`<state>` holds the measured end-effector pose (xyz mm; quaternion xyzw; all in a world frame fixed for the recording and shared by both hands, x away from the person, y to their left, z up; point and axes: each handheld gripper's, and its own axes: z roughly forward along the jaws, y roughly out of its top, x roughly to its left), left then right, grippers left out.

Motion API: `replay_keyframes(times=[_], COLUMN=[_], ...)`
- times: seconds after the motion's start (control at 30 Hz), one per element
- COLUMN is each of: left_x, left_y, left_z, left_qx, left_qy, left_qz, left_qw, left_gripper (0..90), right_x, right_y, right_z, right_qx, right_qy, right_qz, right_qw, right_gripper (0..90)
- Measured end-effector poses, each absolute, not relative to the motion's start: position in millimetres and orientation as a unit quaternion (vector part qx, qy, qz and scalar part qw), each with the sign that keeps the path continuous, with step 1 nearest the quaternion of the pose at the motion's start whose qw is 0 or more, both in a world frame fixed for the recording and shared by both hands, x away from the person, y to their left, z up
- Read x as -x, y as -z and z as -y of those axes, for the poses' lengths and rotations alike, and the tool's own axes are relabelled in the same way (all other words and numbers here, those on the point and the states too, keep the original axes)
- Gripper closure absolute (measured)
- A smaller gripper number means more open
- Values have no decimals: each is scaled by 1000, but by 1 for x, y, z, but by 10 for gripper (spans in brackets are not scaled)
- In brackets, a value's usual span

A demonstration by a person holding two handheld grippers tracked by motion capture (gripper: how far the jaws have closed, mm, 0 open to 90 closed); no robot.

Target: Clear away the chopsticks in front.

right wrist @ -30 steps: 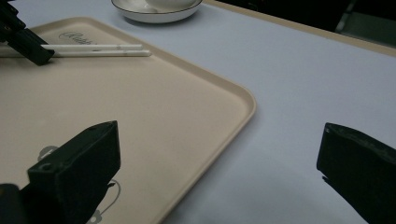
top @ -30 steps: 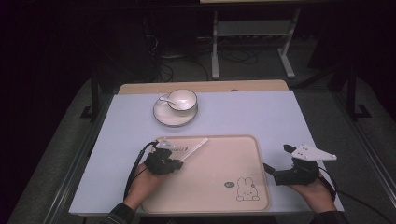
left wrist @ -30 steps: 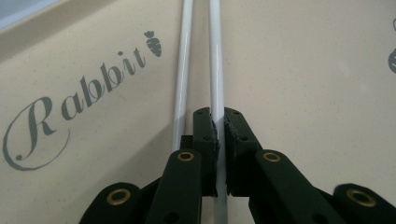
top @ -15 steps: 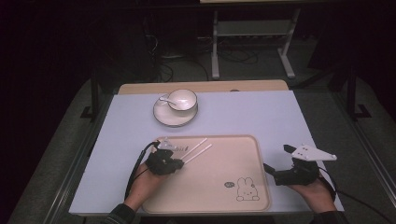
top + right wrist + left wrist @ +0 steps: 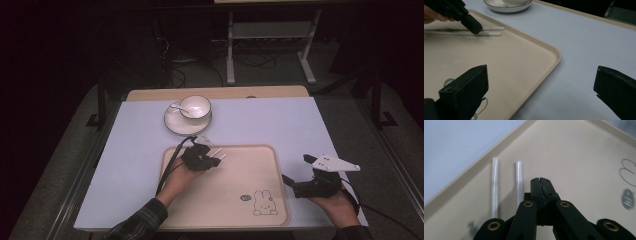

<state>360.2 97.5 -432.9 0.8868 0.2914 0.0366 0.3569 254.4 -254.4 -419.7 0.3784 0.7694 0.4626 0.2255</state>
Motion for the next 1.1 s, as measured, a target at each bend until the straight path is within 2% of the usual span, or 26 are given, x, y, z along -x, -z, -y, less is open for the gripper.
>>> replay_keyframes(times=[0.13,0.4,1.1], left_x=[-375,-390,-369], left_y=[442,442,438], left_z=[-88,-105,-178], left_qx=[-883,-873,-868], left_qy=[-39,-51,-48], left_qz=[-302,-330,-364], left_qw=[358,355,334], left_gripper=[896,896,896], right_x=[-253,-254,-254], right_y=[419,420,419], right_z=[254,255,254], right_qx=[-378,-379,-378], right_qy=[-464,-464,-463], right_qz=[-769,-769,-770], right_qw=[226,224,226], right_gripper=[0,0,0])
